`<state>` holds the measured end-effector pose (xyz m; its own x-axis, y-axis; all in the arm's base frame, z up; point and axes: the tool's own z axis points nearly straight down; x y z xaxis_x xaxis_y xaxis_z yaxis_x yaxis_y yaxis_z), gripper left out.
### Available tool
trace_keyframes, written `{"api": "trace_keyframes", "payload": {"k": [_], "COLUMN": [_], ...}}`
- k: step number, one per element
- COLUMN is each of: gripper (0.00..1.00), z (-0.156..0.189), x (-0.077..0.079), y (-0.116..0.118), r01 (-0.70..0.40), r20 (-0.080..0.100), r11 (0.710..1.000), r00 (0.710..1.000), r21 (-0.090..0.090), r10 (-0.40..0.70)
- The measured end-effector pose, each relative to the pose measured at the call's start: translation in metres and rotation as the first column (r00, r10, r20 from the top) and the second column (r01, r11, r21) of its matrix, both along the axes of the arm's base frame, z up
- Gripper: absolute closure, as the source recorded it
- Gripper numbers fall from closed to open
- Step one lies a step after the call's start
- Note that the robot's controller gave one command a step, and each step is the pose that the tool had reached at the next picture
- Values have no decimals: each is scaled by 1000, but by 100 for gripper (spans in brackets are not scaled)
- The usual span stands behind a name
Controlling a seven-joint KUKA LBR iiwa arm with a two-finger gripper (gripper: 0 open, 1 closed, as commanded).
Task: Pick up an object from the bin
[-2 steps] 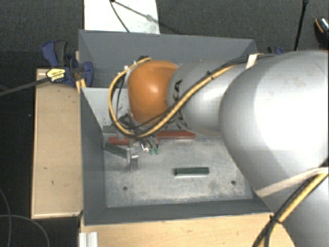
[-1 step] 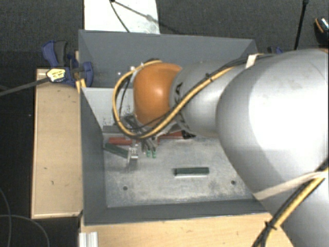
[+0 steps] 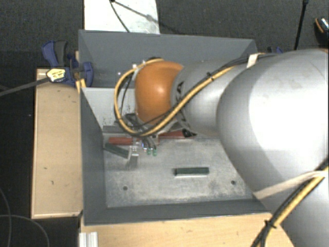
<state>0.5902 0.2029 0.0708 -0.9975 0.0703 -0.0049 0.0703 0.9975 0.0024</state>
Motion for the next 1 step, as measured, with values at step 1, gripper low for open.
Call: {"api": "trace_keyframes", "payload": {"k": [1], "gripper": [0], "z": [0], "x": [3], "y": [-9], "r01": [205], "r20": [-2], "r11": [979], "r00": [979], "r21": [1], "r10": [-205]}}
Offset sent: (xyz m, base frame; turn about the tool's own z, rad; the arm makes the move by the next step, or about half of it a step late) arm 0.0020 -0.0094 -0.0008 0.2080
